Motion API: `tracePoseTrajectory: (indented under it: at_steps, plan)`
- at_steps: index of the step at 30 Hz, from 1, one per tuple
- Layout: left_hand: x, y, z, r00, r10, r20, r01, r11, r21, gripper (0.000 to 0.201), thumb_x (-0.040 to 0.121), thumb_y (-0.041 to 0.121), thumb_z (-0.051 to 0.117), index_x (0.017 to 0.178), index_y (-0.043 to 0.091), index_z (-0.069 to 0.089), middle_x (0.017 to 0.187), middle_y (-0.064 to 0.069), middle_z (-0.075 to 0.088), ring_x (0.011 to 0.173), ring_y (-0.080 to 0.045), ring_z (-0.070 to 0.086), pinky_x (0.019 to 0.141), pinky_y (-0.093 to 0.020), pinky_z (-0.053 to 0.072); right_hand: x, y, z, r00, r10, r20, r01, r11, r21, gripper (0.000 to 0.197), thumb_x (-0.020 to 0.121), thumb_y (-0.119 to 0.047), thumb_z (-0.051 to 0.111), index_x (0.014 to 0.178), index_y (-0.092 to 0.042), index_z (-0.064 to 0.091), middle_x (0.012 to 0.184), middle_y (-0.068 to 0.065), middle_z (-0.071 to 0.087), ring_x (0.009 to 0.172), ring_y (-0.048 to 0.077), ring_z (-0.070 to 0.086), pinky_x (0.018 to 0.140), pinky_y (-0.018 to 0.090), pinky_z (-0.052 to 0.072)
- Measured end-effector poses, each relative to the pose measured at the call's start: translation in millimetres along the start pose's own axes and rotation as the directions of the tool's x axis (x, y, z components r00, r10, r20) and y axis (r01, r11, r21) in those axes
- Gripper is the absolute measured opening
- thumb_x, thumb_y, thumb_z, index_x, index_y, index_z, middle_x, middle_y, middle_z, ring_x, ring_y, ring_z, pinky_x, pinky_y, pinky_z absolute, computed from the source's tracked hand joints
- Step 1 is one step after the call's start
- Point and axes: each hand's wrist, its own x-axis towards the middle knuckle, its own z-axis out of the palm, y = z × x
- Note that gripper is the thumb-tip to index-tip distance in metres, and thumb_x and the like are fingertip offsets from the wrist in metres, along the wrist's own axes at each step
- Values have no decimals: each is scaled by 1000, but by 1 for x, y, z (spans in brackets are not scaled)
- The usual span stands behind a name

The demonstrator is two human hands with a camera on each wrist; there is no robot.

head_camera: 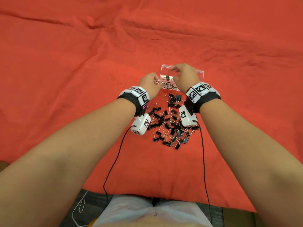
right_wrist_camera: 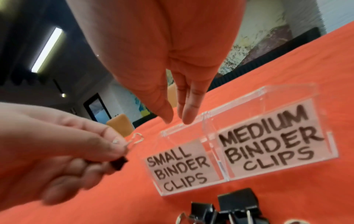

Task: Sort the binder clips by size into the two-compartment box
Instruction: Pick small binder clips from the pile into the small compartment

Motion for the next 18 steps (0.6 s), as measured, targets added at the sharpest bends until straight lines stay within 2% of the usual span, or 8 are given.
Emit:
tracePoseTrajectory:
  at_steps: [1, 3, 5, 7, 10, 13, 16, 18]
  plan:
    - [6, 6, -1, 1000, 19, -12, -18, 999, 28, 11, 88, 17, 62, 85, 17, 52, 75, 6, 54, 59, -9, 47, 51, -21, 39, -5, 2, -4, 999, 10, -37, -9, 999, 36, 34, 85, 0, 52, 111, -18, 63, 114, 4, 63, 93, 16, 61, 75, 24, 49]
    - [16, 15, -3, 999, 50, -13, -49, 996, 69, 9, 87, 15, 63, 85, 17, 54, 82, 2, 59, 64, -14, 53, 56, -25, 44, -20, 7, -12, 996, 34, -80, -25, 993, 113, 25, 87, -3, 50, 103, -17, 64, 96, -3, 64, 74, 9, 58, 65, 22, 50]
    - [23, 24, -1, 998, 68, 0, -68, 992, 110, 9, 86, 13, 63, 85, 18, 56, 87, -3, 63, 70, -18, 56, 62, -28, 48, -41, 14, -15, 997, 46, -58, -37, 988, 151, 20, 89, -6, 50, 97, -18, 64, 82, -8, 59, 63, 5, 53, 54, 13, 43]
    - [27, 31, 1, 995, 93, 21, -95, 986, 134, 7, 86, 13, 64, 89, 17, 59, 93, -4, 65, 73, -18, 57, 65, -28, 50, -63, 23, -10, 999, 36, 24, -39, 991, 129, 19, 90, -8, 50, 97, -19, 63, 85, -5, 59, 66, 9, 57, 54, 12, 44]
    - [26, 38, 4, 987, 147, 69, -157, 973, 167, 27, 85, 17, 67, 112, 16, 60, 110, -4, 63, 88, -18, 60, 75, -26, 50, -88, 37, 4, 991, 20, 133, -28, 998, 56, 20, 90, -8, 51, 100, -15, 65, 86, -4, 60, 69, 10, 56, 64, 23, 53]
    - [19, 36, 5, 980, 184, 77, -196, 960, 200, 35, 84, 14, 66, 118, 19, 59, 124, -5, 59, 108, -20, 58, 88, -27, 48, -100, 49, 23, 986, -22, 167, 27, 999, -32, 21, 89, -11, 54, 106, -16, 66, 91, -4, 53, 75, 6, 47, 73, 22, 46]
    - [0, 24, 7, 985, 156, 70, -165, 974, 154, 25, 86, 10, 63, 109, 20, 61, 111, -1, 61, 95, -16, 60, 78, -23, 50, -103, 57, 37, 982, -34, 184, 53, 994, -100, 26, 90, -22, 57, 115, -20, 62, 96, -3, 42, 93, 10, 41, 82, 28, 43]
    - [-17, 9, 12, 985, 134, 107, -149, 978, 144, 17, 87, 9, 61, 100, 19, 61, 99, 4, 60, 86, -11, 59, 74, -21, 52, -102, 61, 39, 987, 15, 161, 9, 989, -147, 25, 90, -25, 57, 114, -21, 63, 100, 0, 43, 99, 15, 46, 80, 30, 45]
